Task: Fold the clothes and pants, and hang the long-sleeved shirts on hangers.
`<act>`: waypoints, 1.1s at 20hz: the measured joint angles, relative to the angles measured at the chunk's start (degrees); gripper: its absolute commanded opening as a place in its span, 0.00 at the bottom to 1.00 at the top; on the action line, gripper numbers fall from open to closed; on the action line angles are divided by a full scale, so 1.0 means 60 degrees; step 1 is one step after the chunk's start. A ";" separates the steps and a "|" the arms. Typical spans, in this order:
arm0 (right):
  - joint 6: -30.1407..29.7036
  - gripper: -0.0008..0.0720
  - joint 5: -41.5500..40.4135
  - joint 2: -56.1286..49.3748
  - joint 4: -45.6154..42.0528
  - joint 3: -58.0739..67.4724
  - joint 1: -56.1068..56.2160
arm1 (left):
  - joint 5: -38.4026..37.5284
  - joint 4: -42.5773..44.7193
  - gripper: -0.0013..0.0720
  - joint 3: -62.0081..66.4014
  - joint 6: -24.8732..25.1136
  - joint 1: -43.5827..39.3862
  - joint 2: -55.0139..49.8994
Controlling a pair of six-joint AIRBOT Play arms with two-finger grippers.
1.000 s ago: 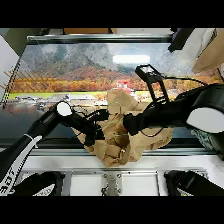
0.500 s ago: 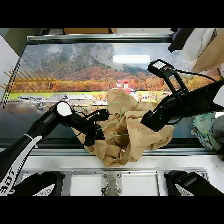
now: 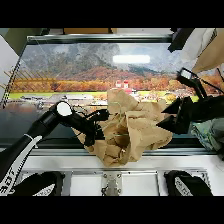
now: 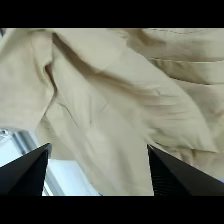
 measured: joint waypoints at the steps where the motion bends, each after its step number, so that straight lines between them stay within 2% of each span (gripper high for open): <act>1: -0.0619 0.92 0.0175 0.0018 0.0718 -0.0568 -0.0889 | -0.0015 0.0004 0.04 0.0000 0.0000 0.0000 0.0000; 5: -0.3260 0.92 0.1056 -0.0477 0.2652 -0.2368 -0.3636 | -0.0076 0.0000 0.04 0.0000 0.0000 0.0000 0.0000; 8: -0.5013 0.92 0.1406 -0.0929 0.2976 -0.3071 -0.4328 | -0.0157 0.0000 0.04 0.0000 0.0000 0.0000 0.0000; 11: -0.6335 0.92 0.1552 -0.1235 0.2994 -0.3537 -0.4455 | -0.0211 0.0004 0.04 0.0000 0.0000 0.0000 0.0000; 15: -0.7300 0.92 0.1486 -0.1577 0.2725 -0.3883 -0.4441 | -0.0237 0.0004 0.04 0.0000 0.0000 0.0000 0.0000; 22: -0.7836 0.92 0.1370 -0.2532 0.2947 -0.4065 -0.3832 | -0.0237 0.0007 0.04 0.0000 0.0000 0.0000 0.0000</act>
